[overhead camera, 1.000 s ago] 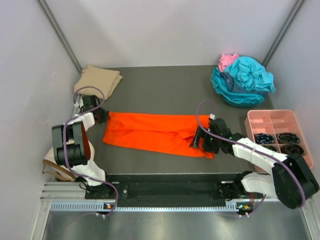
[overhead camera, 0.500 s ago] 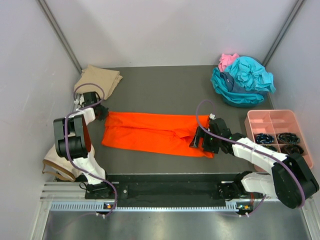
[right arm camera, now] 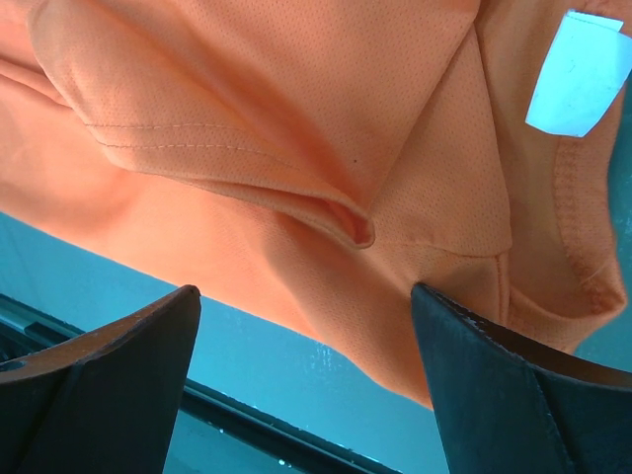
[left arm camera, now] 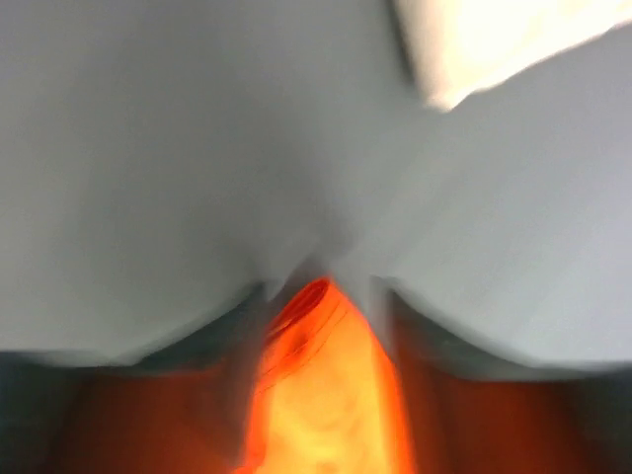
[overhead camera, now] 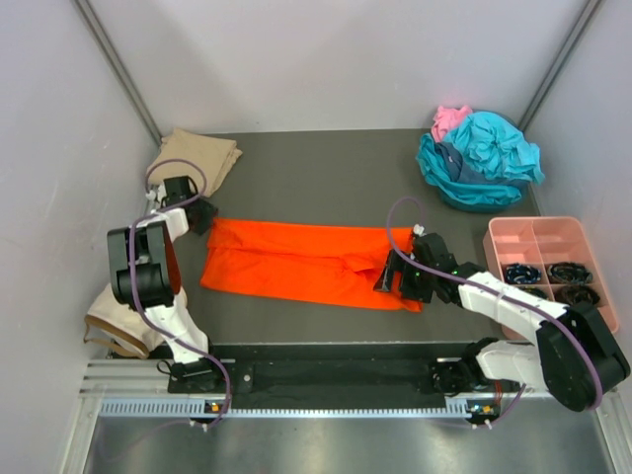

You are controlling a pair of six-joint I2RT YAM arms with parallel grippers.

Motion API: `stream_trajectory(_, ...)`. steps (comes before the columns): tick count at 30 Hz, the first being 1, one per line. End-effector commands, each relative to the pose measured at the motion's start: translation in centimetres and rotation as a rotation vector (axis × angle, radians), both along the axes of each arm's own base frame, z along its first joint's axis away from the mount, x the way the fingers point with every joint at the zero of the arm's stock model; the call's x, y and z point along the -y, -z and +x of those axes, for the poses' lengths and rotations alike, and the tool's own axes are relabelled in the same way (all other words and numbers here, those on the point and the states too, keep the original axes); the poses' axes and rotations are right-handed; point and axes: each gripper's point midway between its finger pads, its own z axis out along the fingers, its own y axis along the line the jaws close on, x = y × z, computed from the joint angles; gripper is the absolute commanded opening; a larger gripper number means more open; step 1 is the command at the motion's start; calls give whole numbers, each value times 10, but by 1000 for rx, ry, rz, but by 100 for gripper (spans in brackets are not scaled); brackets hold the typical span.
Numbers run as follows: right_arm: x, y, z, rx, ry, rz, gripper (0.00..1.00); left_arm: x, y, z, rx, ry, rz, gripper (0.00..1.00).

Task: Fold and stack the t-shirts
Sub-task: Fold the other side of the tshirt into a rectangle

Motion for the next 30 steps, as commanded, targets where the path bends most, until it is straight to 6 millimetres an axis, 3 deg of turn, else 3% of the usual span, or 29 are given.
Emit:
stream_trajectory(1,22,33,-26,-104,-6,-121,89,-14,-15,10,37,-32,48,99)
stream_trajectory(7,24,32,-26,-102,-8,-127,89,-18,-46,7,78,-55,77,99)
stream_trajectory(9,24,27,-23,-84,-3,-128,89,-15,-68,6,125,-44,76,99)
stream_trajectory(14,20,1,-9,-15,1,-113,89,33,-108,4,233,126,11,99)
stream_trajectory(17,14,-22,5,44,-3,-93,89,77,-118,-7,244,233,10,99)
stream_trajectory(20,10,-44,18,95,-10,-90,90,136,-124,-19,284,372,-3,99)
stream_trajectory(23,5,-62,31,147,-9,-83,90,214,-121,-39,306,570,-48,99)
stream_trajectory(26,2,-75,42,181,-1,-75,90,259,-114,-49,335,686,-96,99)
stream_trajectory(30,8,-86,48,215,45,-95,90,296,-103,-59,328,795,-119,99)
